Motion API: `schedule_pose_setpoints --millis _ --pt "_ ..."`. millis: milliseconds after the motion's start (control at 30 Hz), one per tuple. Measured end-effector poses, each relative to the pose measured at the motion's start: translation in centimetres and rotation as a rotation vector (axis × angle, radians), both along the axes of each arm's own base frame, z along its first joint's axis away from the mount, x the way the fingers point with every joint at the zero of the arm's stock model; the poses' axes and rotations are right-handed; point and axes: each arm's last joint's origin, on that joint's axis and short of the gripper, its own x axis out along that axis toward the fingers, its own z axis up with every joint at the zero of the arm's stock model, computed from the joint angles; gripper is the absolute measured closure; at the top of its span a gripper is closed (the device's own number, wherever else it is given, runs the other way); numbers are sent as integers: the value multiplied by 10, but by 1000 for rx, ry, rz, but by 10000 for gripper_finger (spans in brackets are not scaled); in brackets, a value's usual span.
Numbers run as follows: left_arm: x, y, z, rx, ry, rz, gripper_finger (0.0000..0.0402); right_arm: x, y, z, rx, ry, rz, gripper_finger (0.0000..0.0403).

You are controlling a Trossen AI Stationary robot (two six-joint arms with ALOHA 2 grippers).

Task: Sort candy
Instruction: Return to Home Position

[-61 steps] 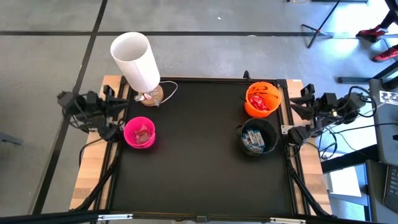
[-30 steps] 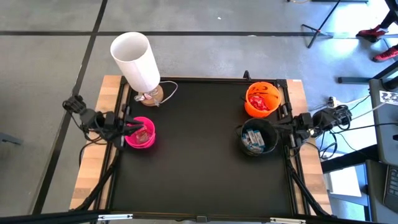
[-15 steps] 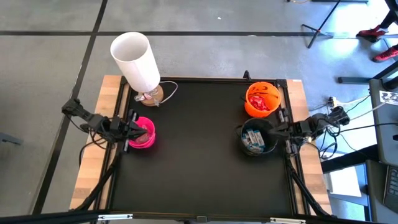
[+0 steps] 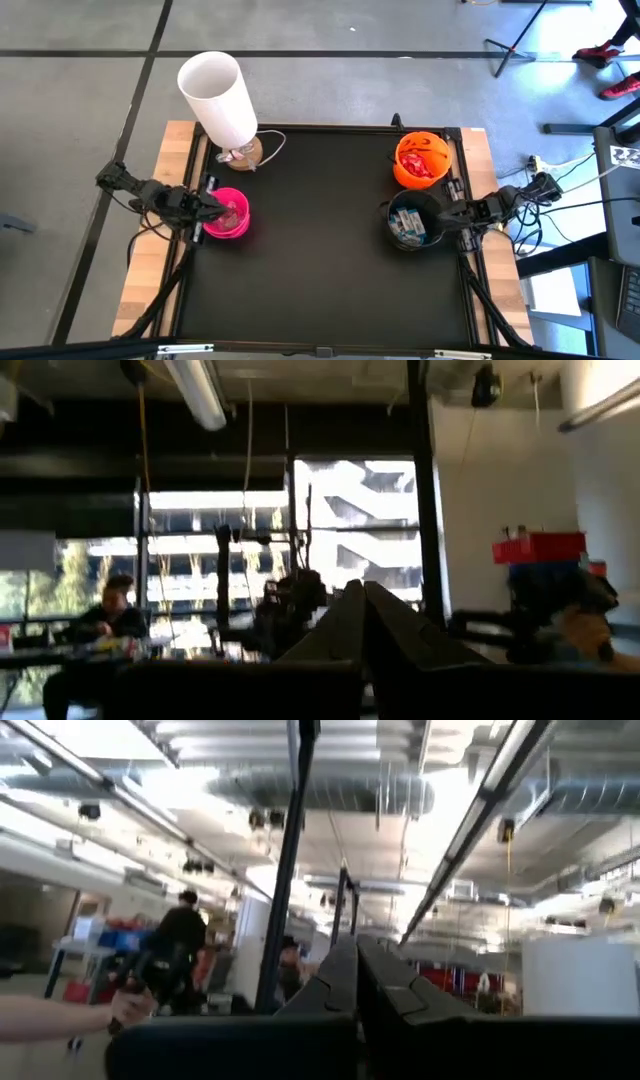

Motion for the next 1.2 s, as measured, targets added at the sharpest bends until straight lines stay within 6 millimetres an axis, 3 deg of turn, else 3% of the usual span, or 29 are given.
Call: schedule_pose_setpoints --millis 133,333,500,800,1200 --pt "-6 4 11 25 -117 80 401 -2 -1 3 22 -29 -23 403" --pt "-3 6 5 -19 -30 186 401 5 -1 -8 24 114 -77 403" --pt "-1 5 1 17 14 199 401 4 -2 -5 39 85 -109 402" --pt "0 5 0 38 25 206 401 7 -10 -10 136 185 -399 402" --pt "0 5 0 38 25 206 398 11 -9 -21 71 296 -438 402"
